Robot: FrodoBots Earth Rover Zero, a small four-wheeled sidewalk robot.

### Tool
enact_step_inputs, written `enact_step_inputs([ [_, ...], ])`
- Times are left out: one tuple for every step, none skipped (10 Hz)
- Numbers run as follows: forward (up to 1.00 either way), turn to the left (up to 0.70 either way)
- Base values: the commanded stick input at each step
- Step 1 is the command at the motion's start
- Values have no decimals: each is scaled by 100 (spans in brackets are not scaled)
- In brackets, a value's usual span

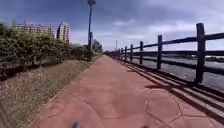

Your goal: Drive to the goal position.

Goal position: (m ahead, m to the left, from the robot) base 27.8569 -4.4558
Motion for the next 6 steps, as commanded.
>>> enact_step_inputs([
  [70,6],
  [70,0],
  [70,0],
  [70,0],
  [70,0],
  [70,0],
])
